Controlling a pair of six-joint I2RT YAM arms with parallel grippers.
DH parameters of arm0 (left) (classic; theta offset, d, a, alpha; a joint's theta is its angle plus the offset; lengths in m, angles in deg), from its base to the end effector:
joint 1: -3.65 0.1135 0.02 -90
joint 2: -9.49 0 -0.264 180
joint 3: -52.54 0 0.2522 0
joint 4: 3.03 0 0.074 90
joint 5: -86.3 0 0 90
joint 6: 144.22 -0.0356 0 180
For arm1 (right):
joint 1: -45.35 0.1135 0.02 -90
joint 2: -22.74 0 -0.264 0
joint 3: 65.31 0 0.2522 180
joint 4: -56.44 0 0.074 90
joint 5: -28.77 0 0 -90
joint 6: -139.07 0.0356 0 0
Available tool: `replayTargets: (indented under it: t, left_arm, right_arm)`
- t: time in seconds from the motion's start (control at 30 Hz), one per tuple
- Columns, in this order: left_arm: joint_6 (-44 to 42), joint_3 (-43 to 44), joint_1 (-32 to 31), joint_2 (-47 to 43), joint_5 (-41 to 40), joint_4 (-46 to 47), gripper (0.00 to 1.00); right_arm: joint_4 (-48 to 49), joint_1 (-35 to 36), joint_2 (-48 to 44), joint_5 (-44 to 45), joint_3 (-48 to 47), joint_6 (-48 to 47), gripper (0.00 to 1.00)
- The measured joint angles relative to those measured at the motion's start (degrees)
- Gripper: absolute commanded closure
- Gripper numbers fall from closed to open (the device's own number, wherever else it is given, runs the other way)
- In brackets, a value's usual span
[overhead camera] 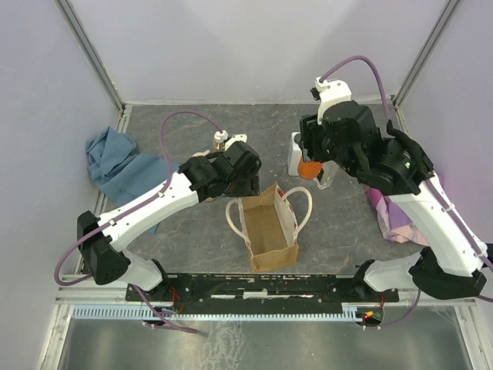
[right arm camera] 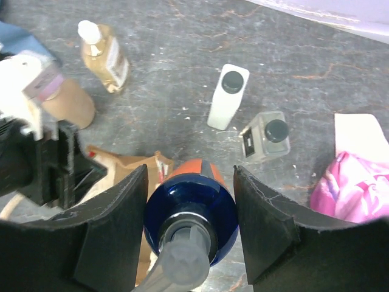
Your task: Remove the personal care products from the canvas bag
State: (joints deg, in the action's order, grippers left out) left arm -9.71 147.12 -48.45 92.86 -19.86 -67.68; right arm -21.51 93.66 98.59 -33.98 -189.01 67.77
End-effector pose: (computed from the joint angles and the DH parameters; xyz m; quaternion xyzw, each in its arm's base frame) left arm 0.1929 -0.2317 0.3379 0.0182 0.9410 -0.1431 0.3062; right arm 0.1559 0.1505 0.5035 -0.1015 0.8442 0.0976 0.5172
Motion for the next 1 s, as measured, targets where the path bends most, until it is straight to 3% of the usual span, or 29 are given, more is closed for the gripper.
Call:
replayTargets:
  t: [0.17, 0.53, 1.0]
  left_arm:
    - [0.0, -0.2, 0.0, 0.0, 0.0, 0.0, 0.35]
    - [0.0, -1.7, 0.0, -0.1, 0.1, 0.0, 0.35]
    - [0.0, -2.5, 0.0, -0.5, 0.2, -0.1, 0.34]
  right_arm:
    - [1.6, -5.4, 2.0, -0.3, 2.5, -1.3, 0.59]
    - [9.4, -15.5, 2.3, -7.6, 19.1, -0.9, 0.62]
    - [24.3, -19.1, 6.4, -13.9, 37.2, -0.1, 0.62]
